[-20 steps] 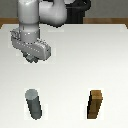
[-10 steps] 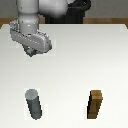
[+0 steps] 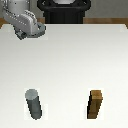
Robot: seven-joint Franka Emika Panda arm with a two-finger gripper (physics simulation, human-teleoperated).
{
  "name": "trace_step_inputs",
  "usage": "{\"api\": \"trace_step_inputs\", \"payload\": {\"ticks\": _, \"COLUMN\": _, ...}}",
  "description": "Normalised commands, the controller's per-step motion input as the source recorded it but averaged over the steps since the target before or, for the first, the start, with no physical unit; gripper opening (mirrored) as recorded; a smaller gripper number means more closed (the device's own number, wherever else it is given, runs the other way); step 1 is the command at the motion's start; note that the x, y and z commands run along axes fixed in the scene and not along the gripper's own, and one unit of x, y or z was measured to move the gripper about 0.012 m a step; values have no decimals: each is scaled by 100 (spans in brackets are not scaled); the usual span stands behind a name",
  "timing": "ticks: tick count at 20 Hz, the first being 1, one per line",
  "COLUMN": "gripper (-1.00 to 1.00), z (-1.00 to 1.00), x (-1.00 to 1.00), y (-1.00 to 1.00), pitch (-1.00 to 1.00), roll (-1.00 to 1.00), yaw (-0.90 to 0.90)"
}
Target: Put the loop with the handle onto the peg.
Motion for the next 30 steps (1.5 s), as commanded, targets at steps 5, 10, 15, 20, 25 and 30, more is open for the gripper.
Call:
{"api": "trace_step_inputs", "payload": {"ticks": 5, "gripper": -100, "z": 0, "x": 0, "y": 0, "pitch": 0, "roll": 0, "yaw": -94}}
{"api": "trace_step_inputs", "payload": {"ticks": 10, "gripper": -100, "z": 0, "x": 0, "y": 0, "pitch": 0, "roll": 0, "yaw": -98}}
{"api": "trace_step_inputs", "payload": {"ticks": 15, "gripper": -100, "z": 0, "x": 0, "y": 0, "pitch": 0, "roll": 0, "yaw": -93}}
{"api": "trace_step_inputs", "payload": {"ticks": 20, "gripper": -100, "z": 0, "x": 0, "y": 0, "pitch": 0, "roll": 0, "yaw": -98}}
{"api": "trace_step_inputs", "payload": {"ticks": 25, "gripper": -100, "z": 0, "x": 0, "y": 0, "pitch": 0, "roll": 0, "yaw": -98}}
{"api": "trace_step_inputs", "payload": {"ticks": 30, "gripper": -100, "z": 0, "x": 60, "y": 0, "pitch": 0, "roll": 0, "yaw": -20}}
